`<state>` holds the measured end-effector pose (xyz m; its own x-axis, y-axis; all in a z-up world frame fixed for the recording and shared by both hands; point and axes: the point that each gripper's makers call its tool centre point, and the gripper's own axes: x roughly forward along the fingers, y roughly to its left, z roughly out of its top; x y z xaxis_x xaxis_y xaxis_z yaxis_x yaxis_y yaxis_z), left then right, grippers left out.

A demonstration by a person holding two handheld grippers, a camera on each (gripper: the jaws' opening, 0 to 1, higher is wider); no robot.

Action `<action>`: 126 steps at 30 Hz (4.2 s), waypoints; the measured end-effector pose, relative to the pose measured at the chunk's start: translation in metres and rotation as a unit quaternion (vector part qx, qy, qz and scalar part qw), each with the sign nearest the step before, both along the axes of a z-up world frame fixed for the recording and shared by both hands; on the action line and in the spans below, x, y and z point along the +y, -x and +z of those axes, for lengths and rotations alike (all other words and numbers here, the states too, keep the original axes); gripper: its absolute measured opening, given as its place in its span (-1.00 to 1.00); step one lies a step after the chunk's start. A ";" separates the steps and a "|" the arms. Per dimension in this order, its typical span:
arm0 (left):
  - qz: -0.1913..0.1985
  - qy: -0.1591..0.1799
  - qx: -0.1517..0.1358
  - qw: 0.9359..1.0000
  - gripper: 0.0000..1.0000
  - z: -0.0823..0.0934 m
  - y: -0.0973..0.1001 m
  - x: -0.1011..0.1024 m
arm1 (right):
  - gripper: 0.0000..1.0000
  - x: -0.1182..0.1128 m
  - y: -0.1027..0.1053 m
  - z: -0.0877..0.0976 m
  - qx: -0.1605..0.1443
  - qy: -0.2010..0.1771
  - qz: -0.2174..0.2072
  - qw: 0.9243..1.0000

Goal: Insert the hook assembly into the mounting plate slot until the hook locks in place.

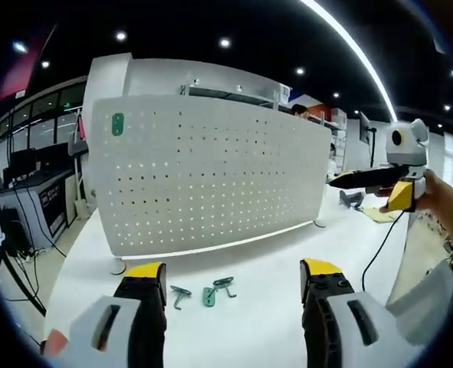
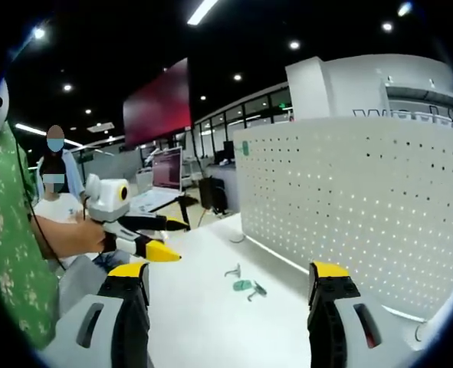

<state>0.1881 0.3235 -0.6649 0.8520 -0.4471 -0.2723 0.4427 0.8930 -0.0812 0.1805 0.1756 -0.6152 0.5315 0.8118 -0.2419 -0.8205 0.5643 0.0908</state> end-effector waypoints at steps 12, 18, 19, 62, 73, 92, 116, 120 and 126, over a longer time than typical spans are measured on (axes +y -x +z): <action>-0.003 -0.004 0.005 1.000 0.44 -0.004 0.004 0.001 | 0.59 0.027 -0.028 -0.022 0.011 0.010 0.021 1.000; -0.003 -0.001 0.009 1.000 0.44 -0.008 0.008 -0.002 | 0.51 0.045 -0.041 -0.046 0.023 0.032 0.035 0.999; -0.004 -0.001 0.010 1.000 0.44 -0.008 0.009 -0.002 | 0.50 0.046 -0.041 -0.048 0.024 0.033 0.036 0.999; -0.006 0.013 0.043 0.999 0.40 -0.033 0.024 0.000 | -0.34 0.153 -0.096 -0.161 0.067 0.144 0.071 0.985; -0.004 0.017 0.050 0.999 0.39 -0.040 0.020 0.005 | -0.51 0.163 -0.107 -0.192 0.096 0.175 0.068 0.978; 0.034 0.020 0.052 0.998 0.39 -0.040 0.017 0.037 | -0.68 0.173 -0.114 -0.218 0.117 0.218 0.066 0.967; 0.039 0.021 0.058 0.997 0.36 -0.044 0.015 0.042 | -0.93 0.175 -0.119 -0.229 0.117 0.229 0.060 0.965; 0.039 0.021 0.058 0.997 0.35 -0.044 0.015 0.042 | -0.93 0.176 -0.119 -0.229 0.113 0.232 0.064 0.964; 0.038 0.020 0.059 0.997 0.34 -0.045 0.016 0.041 | -0.95 0.175 -0.121 -0.224 0.105 0.231 0.063 0.965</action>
<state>0.1724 0.3649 -0.7095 0.8466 -0.3958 -0.3559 0.3596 0.9183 -0.1658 0.3011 0.3505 -0.8393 0.3355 0.6467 -0.6850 -0.8764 0.4809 0.0247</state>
